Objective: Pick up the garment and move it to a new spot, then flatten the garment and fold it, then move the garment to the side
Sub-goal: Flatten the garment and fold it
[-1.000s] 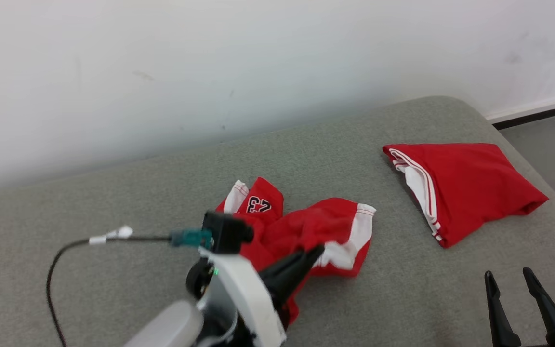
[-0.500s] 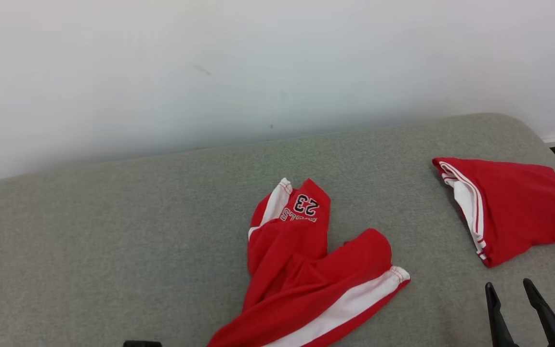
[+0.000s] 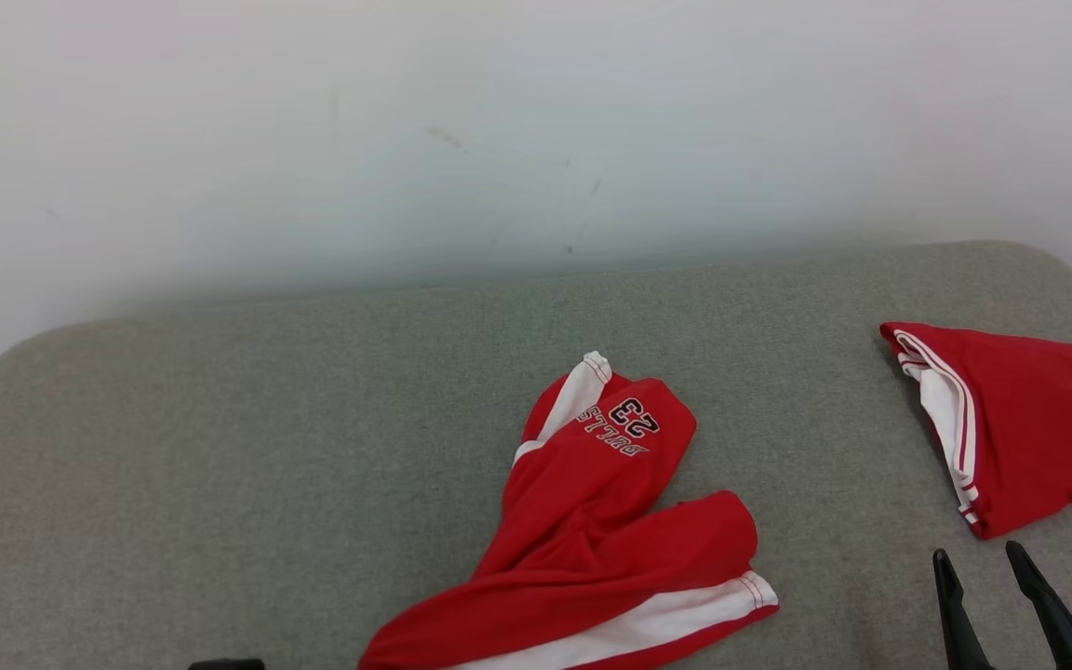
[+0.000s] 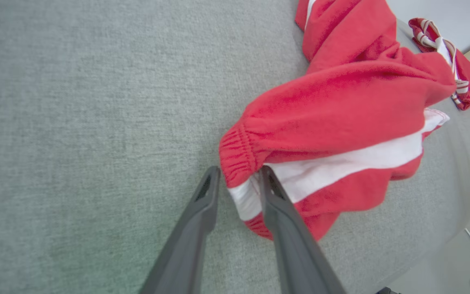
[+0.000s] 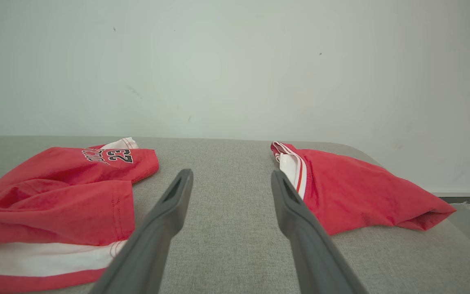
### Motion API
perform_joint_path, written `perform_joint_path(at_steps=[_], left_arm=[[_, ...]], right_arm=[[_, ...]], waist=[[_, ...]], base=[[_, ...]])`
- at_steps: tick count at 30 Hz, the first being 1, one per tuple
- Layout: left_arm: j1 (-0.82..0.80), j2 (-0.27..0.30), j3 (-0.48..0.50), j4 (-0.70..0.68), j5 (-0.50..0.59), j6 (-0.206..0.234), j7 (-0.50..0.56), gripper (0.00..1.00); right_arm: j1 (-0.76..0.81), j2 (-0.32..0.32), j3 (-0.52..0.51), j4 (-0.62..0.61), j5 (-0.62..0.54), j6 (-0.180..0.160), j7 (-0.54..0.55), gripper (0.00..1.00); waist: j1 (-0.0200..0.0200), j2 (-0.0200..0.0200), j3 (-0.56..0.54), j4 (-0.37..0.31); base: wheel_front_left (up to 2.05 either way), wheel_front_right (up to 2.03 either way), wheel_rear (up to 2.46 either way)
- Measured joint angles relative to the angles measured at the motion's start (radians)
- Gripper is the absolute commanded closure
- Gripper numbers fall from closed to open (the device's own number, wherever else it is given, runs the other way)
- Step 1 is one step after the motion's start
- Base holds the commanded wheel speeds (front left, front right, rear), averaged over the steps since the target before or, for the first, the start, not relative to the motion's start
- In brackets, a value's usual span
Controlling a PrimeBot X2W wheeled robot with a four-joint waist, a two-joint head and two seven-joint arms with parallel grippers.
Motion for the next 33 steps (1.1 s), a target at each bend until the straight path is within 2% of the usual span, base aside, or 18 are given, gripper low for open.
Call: perform_joint_path(at_steps=[8, 12, 16, 19, 23, 28, 33], left_arm=[[0.041, 0.007, 0.051, -0.048, 0.038, 0.084, -0.124, 0.00], [0.060, 0.000, 0.102, -0.089, 0.096, 0.132, -0.175, 0.00], [0.093, -0.041, 0.163, -0.126, 0.187, 0.165, -0.185, 0.00], [0.125, -0.095, 0.240, -0.164, 0.281, 0.178, -0.187, 0.00], [0.182, -0.177, 0.338, -0.187, 0.404, 0.165, -0.187, 0.00], [0.233, -0.254, 0.425, -0.164, 0.545, 0.100, -0.187, 0.00], [0.269, -0.334, 0.522, -0.139, 0.616, 0.036, -0.187, 0.00]], right_arm=[[0.009, 0.000, -0.015, -0.011, -0.003, 0.000, 0.000, 0.00], [0.011, -0.004, -0.038, -0.023, -0.004, 0.000, 0.000, 0.00], [0.024, -0.009, -0.065, -0.033, -0.007, 0.000, 0.000, 0.00], [0.033, -0.011, -0.081, -0.039, -0.013, 0.000, 0.000, 0.00], [0.041, -0.012, -0.095, -0.043, -0.023, 0.000, 0.000, 0.00], [0.045, -0.012, -0.088, -0.035, -0.035, 0.000, 0.000, 0.00], [0.058, -0.005, -0.059, -0.018, -0.047, 0.000, 0.000, 0.00]], waist=[[0.0000, 0.0000, -0.009, 0.010], [0.0000, 0.0000, -0.015, 0.019], [0.0000, 0.0000, -0.030, 0.030], [0.0000, 0.0000, -0.042, 0.035], [0.0000, 0.0000, -0.054, 0.040], [0.0000, 0.0000, -0.067, 0.044], [0.0000, 0.0000, -0.079, 0.049]], base=[[0.00, 0.00, 0.00], [0.00, 0.00, 0.00], [0.00, 0.00, 0.00], [0.00, 0.00, 0.00], [0.00, 0.00, 0.00], [0.00, 0.00, 0.00], [0.00, 0.00, 0.00]])
